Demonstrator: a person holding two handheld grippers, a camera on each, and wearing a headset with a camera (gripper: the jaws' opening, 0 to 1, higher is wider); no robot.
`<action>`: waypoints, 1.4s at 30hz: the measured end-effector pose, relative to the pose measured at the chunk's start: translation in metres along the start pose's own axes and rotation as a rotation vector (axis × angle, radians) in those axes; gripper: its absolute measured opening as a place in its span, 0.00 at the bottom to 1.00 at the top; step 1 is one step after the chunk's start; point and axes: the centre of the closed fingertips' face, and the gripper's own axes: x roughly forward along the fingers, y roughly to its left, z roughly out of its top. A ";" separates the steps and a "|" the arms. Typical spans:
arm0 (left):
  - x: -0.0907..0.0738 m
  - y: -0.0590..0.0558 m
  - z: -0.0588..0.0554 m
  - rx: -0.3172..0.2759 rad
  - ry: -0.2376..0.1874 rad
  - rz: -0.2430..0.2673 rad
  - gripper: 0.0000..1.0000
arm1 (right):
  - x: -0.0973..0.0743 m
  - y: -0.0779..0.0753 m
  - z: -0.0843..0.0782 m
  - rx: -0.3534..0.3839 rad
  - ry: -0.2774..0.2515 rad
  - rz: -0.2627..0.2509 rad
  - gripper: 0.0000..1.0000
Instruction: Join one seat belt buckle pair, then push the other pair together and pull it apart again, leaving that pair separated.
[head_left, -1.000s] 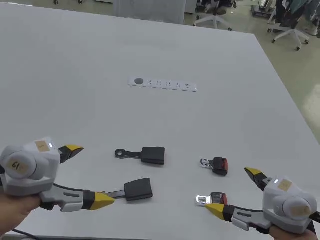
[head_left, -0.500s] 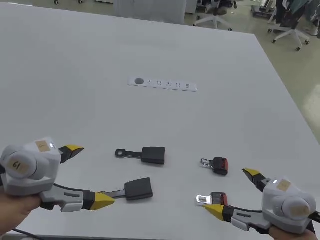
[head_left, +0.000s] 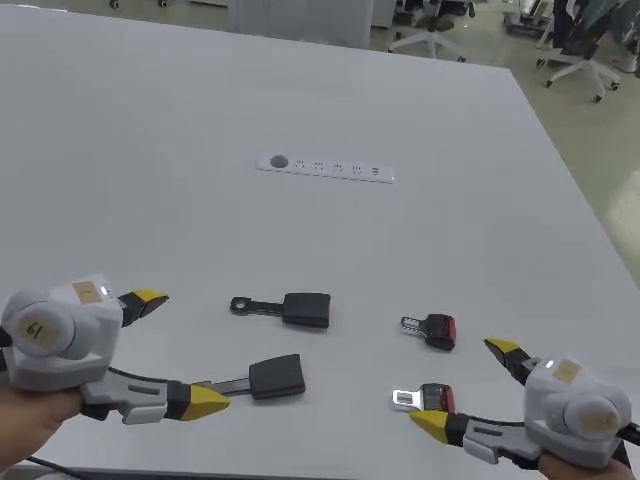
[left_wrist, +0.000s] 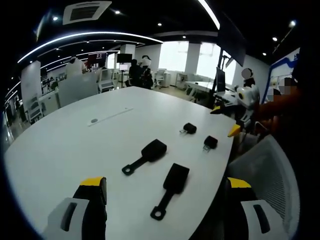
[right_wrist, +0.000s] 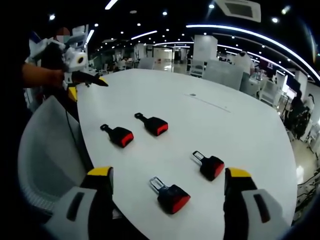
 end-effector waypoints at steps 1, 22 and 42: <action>0.000 -0.001 0.000 0.000 0.000 -0.001 1.00 | 0.000 0.001 0.000 0.001 0.002 0.001 0.93; -0.002 -0.006 -0.003 0.003 0.012 -0.006 1.00 | 0.004 0.009 -0.002 -0.010 0.012 0.034 0.92; 0.011 -0.013 0.000 0.022 0.033 -0.027 1.00 | 0.010 0.010 -0.010 -0.027 0.037 0.070 0.88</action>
